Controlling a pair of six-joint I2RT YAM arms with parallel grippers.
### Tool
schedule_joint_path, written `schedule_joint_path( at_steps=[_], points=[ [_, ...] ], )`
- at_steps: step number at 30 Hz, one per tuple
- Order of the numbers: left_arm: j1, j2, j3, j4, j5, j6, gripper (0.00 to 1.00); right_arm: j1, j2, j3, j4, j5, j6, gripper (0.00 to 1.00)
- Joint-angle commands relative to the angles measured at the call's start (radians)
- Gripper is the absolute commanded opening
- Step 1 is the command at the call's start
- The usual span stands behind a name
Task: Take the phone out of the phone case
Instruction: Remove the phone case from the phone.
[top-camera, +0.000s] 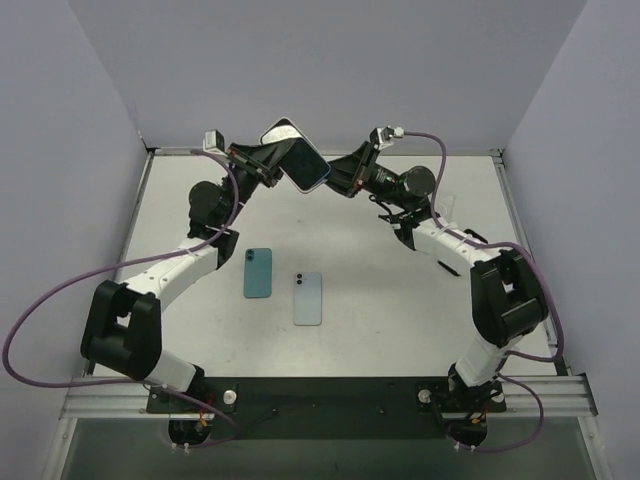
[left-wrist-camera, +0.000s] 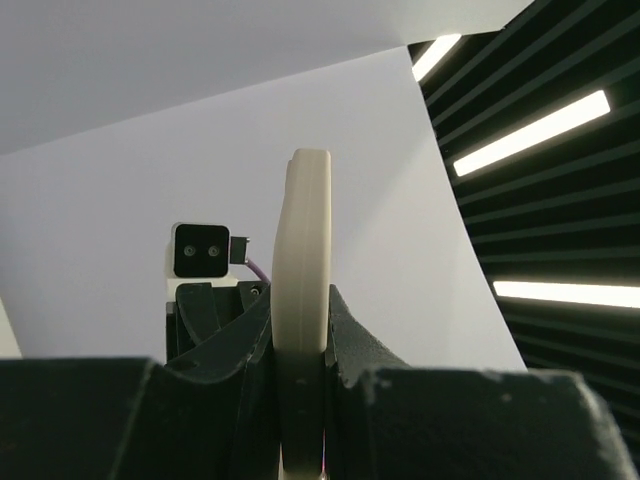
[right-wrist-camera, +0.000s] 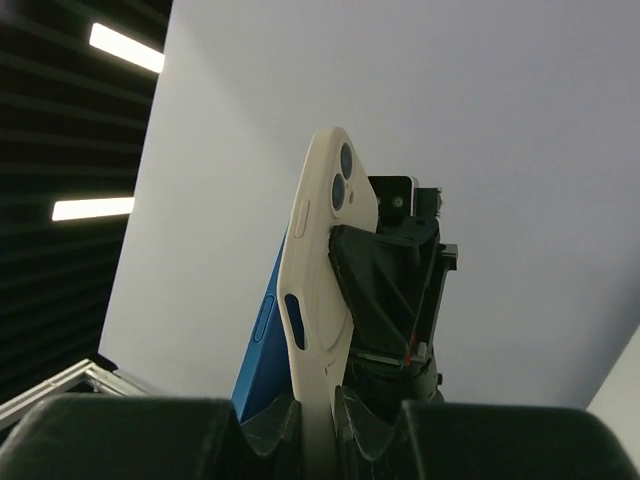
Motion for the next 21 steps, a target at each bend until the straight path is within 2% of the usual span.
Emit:
schedule_joint_path(
  at_steps=[1,3,4,5,6,9,10,13,17,21],
  points=[
    [-0.152,0.031,0.136,0.242,0.317,-0.117,0.00,0.059,0.022,-0.104,-0.273,-0.091,-0.085,0.00],
    [-0.152,0.064,0.121,0.242,0.324,-0.108,0.00,0.036,-0.045,-0.124,-0.430,-0.030,-0.249,0.00],
    [-0.151,0.077,0.115,0.219,0.330,-0.100,0.00,0.027,-0.095,-0.133,-0.609,-0.001,-0.307,0.00],
    [-0.151,0.088,0.112,0.202,0.349,-0.079,0.01,0.021,-0.119,-0.136,-0.694,0.072,-0.420,0.00],
    [-0.151,0.112,0.102,0.193,0.353,-0.067,0.14,0.009,-0.142,-0.141,-0.827,0.106,-0.464,0.00],
    [-0.151,0.175,0.093,0.174,0.383,-0.037,0.37,-0.002,-0.224,-0.151,-1.051,0.266,-0.625,0.00],
    [-0.151,0.193,0.093,0.186,0.392,-0.028,0.53,-0.005,-0.260,-0.153,-1.102,0.313,-0.659,0.00],
    [-0.151,0.258,0.086,0.188,0.415,-0.015,0.69,-0.025,-0.307,-0.168,-1.198,0.409,-0.725,0.00],
    [-0.151,0.345,0.070,0.223,0.439,-0.022,0.72,-0.077,-0.332,-0.200,-1.271,0.430,-0.766,0.00],
    [-0.149,0.376,0.030,0.315,0.458,-0.059,0.73,-0.117,-0.383,-0.201,-1.369,0.556,-0.850,0.00]
  ],
)
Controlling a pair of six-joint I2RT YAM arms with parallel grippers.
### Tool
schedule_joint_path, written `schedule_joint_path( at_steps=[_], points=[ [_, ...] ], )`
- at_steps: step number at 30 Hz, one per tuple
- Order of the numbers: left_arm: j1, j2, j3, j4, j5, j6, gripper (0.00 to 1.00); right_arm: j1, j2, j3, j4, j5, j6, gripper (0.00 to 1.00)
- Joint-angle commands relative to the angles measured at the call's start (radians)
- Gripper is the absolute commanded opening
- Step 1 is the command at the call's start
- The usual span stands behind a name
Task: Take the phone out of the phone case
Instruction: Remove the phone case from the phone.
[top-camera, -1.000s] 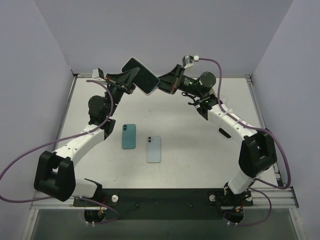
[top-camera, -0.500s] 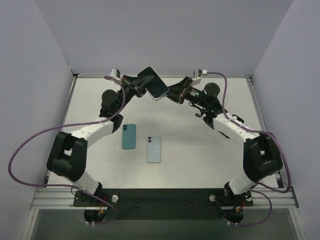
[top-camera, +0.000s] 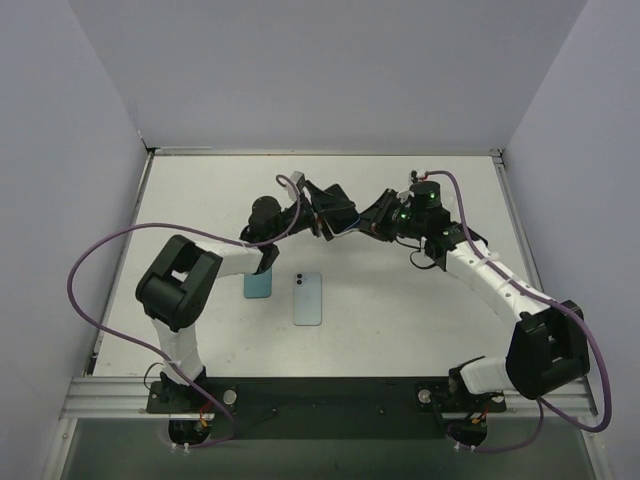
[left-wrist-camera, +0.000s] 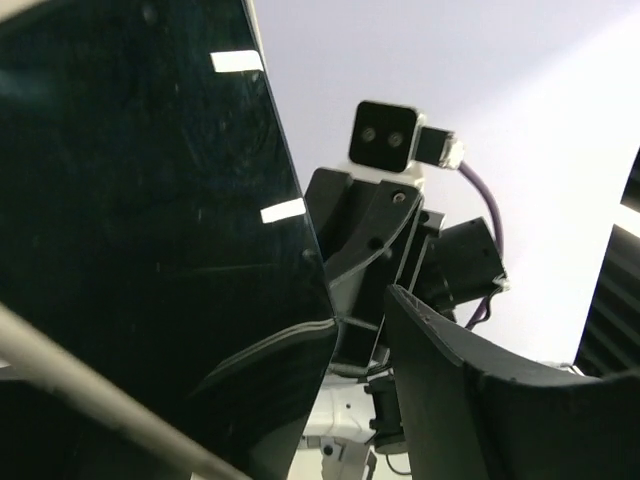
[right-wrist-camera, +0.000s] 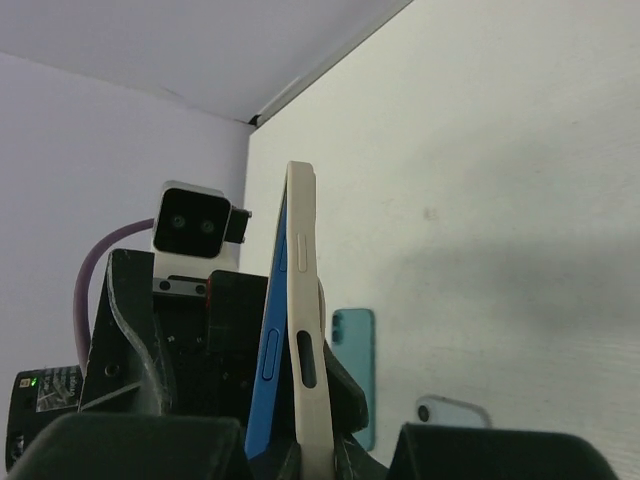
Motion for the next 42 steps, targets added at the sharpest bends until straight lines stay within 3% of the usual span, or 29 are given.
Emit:
schedule_joint_path(
  at_steps=[1,8,13,17,18,21,24,32,36,42],
  points=[
    [0.000,-0.021,-0.005,0.286,0.095,-0.002,0.74,-0.049,-0.055,-0.009,-0.264,0.230,-0.166,0.00],
    [0.011,-0.042,-0.140,0.280,0.088,0.043,0.74,-0.051,-0.054,0.081,-0.444,0.447,-0.318,0.00],
    [0.052,-0.100,-0.227,0.170,0.049,0.118,0.74,-0.043,-0.026,0.110,-0.484,0.543,-0.363,0.00],
    [0.079,-0.198,-0.234,-0.104,0.029,0.269,0.73,-0.007,0.009,0.147,-0.535,0.628,-0.421,0.00],
    [0.077,-0.217,-0.218,-0.269,0.020,0.355,0.73,0.012,0.038,0.167,-0.557,0.684,-0.451,0.00],
    [0.063,-0.281,-0.154,-0.544,-0.053,0.493,0.74,0.099,0.087,0.212,-0.602,0.819,-0.507,0.00],
    [0.054,-0.307,-0.109,-0.660,-0.101,0.540,0.74,0.171,0.140,0.242,-0.616,0.864,-0.519,0.00],
    [0.053,-0.260,-0.140,-0.584,-0.081,0.495,0.75,0.283,0.278,0.256,-0.588,0.812,-0.502,0.00],
    [0.040,-0.216,-0.100,-0.591,-0.049,0.537,0.82,0.288,0.339,0.236,-0.536,0.686,-0.478,0.00],
    [0.033,-0.140,-0.125,-0.512,-0.044,0.509,0.82,0.279,0.391,0.212,-0.470,0.555,-0.445,0.00]
  ],
)
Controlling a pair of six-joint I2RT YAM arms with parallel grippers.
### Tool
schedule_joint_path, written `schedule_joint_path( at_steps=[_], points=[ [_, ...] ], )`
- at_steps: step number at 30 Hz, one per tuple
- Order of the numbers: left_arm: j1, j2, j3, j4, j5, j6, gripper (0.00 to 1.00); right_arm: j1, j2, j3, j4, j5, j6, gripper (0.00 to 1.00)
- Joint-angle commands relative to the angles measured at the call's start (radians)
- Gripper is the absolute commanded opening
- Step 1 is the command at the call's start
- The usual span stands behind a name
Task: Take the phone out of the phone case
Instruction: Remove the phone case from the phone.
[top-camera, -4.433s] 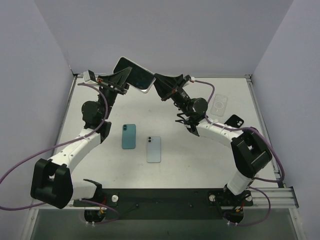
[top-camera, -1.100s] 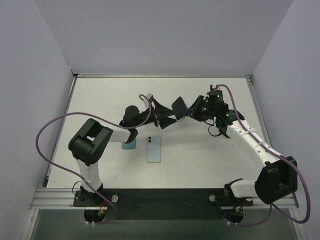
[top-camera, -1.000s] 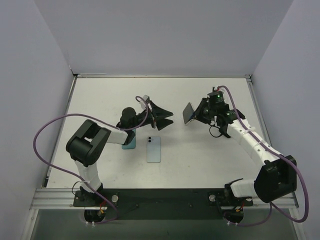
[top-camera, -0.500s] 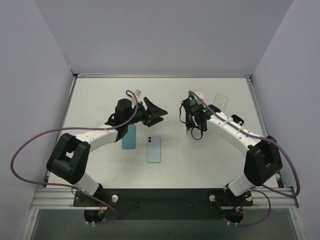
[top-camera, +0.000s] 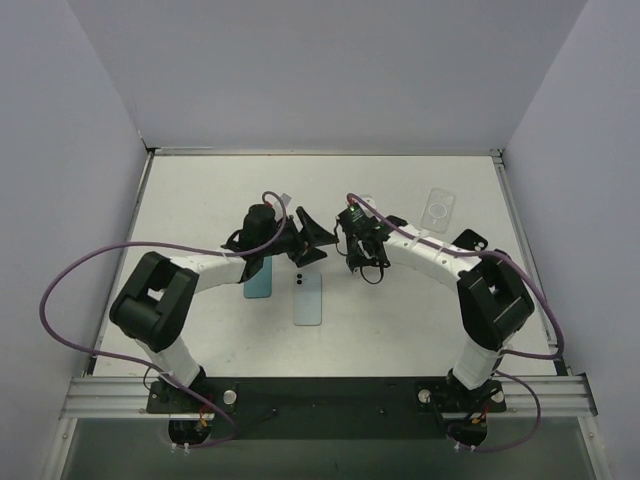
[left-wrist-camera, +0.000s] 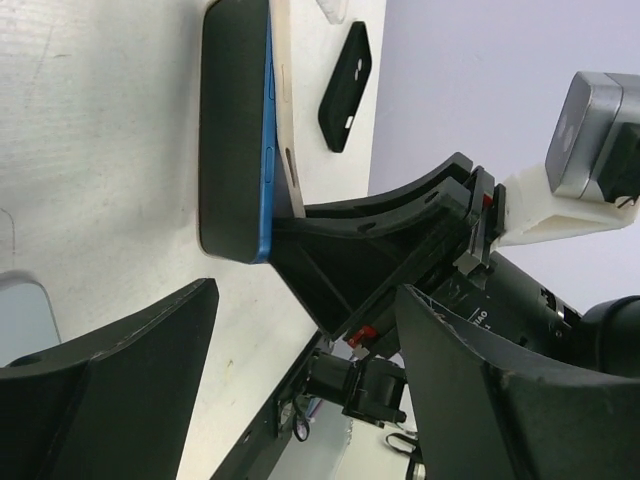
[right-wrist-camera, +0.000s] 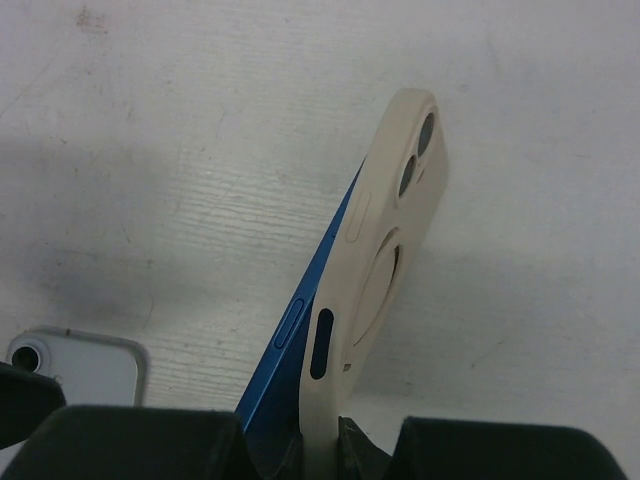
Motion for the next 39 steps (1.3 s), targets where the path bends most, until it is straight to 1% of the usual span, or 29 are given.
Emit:
schedule_joint_path(
  at_steps=[1,3,5,6,7,8,11,13,20,23,30,33,34,37,39],
  points=[
    [-0.008,0.055,0.008,0.103,0.024,-0.001,0.81,-0.012,0.065,-0.021,0.066,-0.164,0.033,0.00],
    [-0.012,0.091,0.003,0.144,0.032,-0.001,0.79,-0.015,0.067,-0.028,0.074,-0.185,0.038,0.00],
    [-0.017,0.116,0.003,0.151,0.029,0.012,0.75,-0.022,0.062,-0.035,0.082,-0.185,0.041,0.00],
    [-0.022,0.121,0.006,0.143,0.018,0.037,0.74,-0.025,0.059,-0.038,0.083,-0.222,0.041,0.00],
    [-0.029,0.130,0.021,0.123,0.009,0.057,0.72,-0.030,0.058,-0.041,0.089,-0.233,0.040,0.00],
    [-0.034,0.130,0.031,0.070,0.000,0.078,0.70,-0.039,0.055,-0.044,0.091,-0.240,0.043,0.00],
    [-0.052,0.131,0.061,-0.002,-0.043,0.161,0.66,-0.056,0.053,-0.058,0.106,-0.277,0.049,0.00],
    [-0.063,0.134,0.077,-0.030,-0.063,0.192,0.65,-0.062,0.058,-0.066,0.117,-0.305,0.050,0.00],
    [-0.109,0.167,0.179,-0.216,-0.134,0.325,0.64,-0.068,0.050,-0.086,0.144,-0.335,0.058,0.00],
    [-0.123,0.190,0.218,-0.279,-0.167,0.364,0.61,-0.073,0.045,-0.086,0.144,-0.348,0.052,0.00],
    [-0.129,0.219,0.256,-0.343,-0.223,0.424,0.54,-0.081,0.033,-0.104,0.149,-0.368,0.046,0.00],
    [-0.147,0.246,0.317,-0.429,-0.287,0.473,0.49,-0.084,0.028,-0.110,0.152,-0.375,0.043,0.00],
    [-0.161,0.271,0.363,-0.504,-0.304,0.485,0.48,-0.085,0.025,-0.112,0.152,-0.380,0.043,0.00],
    [-0.183,0.309,0.402,-0.556,-0.350,0.508,0.46,-0.091,0.021,-0.114,0.152,-0.388,0.043,0.00],
    [-0.187,0.322,0.410,-0.558,-0.359,0.506,0.45,-0.094,0.013,-0.117,0.152,-0.392,0.043,0.00]
  ],
)
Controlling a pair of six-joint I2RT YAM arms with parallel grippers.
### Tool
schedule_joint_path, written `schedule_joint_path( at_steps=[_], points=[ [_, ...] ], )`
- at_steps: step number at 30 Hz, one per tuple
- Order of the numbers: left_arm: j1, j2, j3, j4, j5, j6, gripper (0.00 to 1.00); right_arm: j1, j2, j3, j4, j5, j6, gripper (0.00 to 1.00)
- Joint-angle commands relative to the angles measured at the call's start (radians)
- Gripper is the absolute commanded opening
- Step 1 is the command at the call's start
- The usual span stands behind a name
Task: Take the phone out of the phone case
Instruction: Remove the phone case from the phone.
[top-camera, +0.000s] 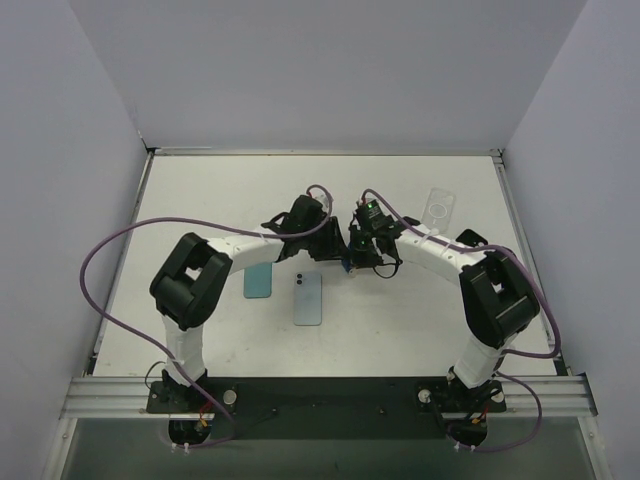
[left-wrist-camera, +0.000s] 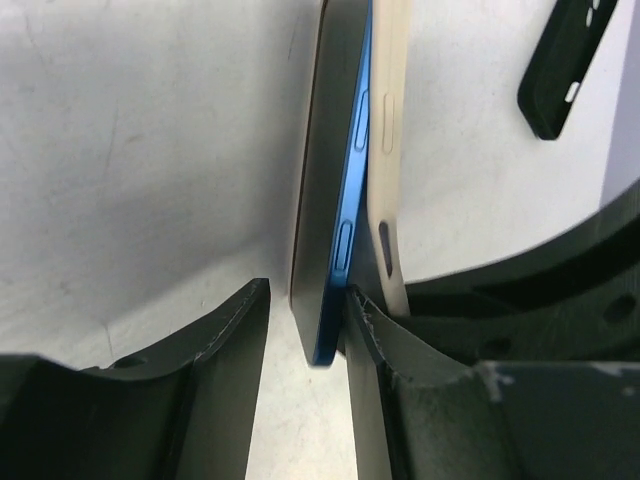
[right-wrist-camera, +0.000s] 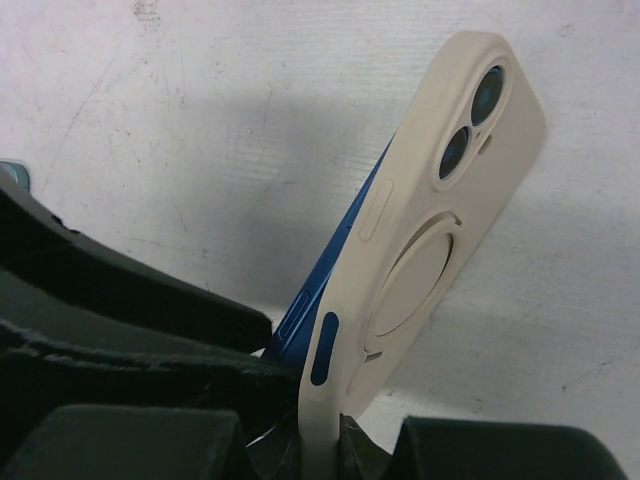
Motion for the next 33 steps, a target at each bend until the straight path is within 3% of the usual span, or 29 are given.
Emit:
schedule_joint_path(
  at_steps=[1,5,11,14,20,25,33],
  points=[
    [-0.038,0.082,0.046,-0.086,-0.137,0.052,0.45,0.001,-0.007,-0.030,0.002,-0.067,0.004,0.00],
    [-0.058,0.107,0.064,-0.092,-0.152,0.055,0.42,-0.005,-0.021,-0.035,0.003,-0.097,0.004,0.00],
    [-0.090,0.159,0.132,-0.164,-0.192,0.069,0.22,-0.050,-0.055,-0.071,0.054,-0.190,0.041,0.00],
    [-0.091,0.165,0.118,-0.139,-0.170,0.056,0.00,-0.065,-0.065,-0.084,0.056,-0.193,0.047,0.00],
    [-0.088,0.109,0.081,-0.138,-0.207,0.047,0.00,-0.105,-0.119,-0.125,0.031,-0.173,0.037,0.00],
    [-0.065,-0.008,0.043,-0.156,-0.271,0.049,0.00,-0.111,-0.209,-0.159,-0.050,-0.049,-0.020,0.00],
    [-0.024,-0.166,-0.026,-0.121,-0.247,0.053,0.00,-0.174,-0.338,-0.216,-0.096,-0.002,-0.065,0.00]
  ],
)
